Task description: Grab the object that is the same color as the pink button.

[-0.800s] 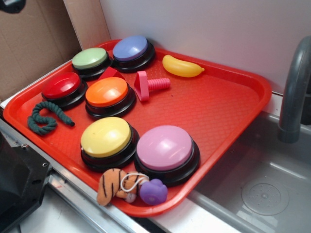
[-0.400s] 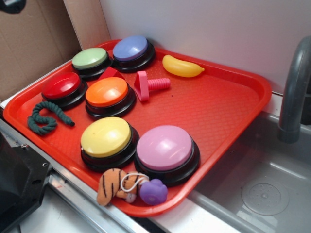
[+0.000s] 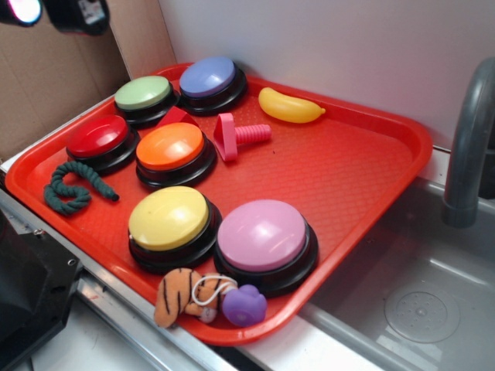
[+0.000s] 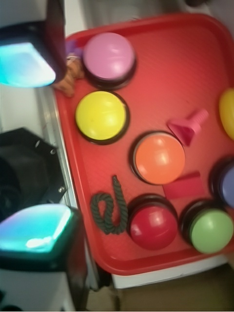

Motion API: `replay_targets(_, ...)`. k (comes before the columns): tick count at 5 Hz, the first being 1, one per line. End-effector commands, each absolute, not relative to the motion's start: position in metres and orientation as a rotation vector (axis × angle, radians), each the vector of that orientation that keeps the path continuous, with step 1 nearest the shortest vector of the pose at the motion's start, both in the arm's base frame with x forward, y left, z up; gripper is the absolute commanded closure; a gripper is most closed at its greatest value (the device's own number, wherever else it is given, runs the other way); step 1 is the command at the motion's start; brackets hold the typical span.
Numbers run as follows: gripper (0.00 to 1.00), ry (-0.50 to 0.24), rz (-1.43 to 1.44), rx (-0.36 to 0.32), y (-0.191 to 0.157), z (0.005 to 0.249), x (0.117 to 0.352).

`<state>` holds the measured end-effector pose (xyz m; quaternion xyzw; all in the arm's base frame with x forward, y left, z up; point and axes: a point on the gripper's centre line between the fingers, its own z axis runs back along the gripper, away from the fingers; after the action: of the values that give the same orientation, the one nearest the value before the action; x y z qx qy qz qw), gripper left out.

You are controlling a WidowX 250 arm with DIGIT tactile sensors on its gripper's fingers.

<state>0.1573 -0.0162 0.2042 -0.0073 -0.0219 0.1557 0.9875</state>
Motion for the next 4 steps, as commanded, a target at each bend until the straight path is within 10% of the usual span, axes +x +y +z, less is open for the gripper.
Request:
replay_targets(1,0.00,-0.091,0.563,-0.049,-0.006,0.167,0.206)
replay_targets(4,0.00,-0.143,0.774,0.101,-0.008,0.100,0.268)
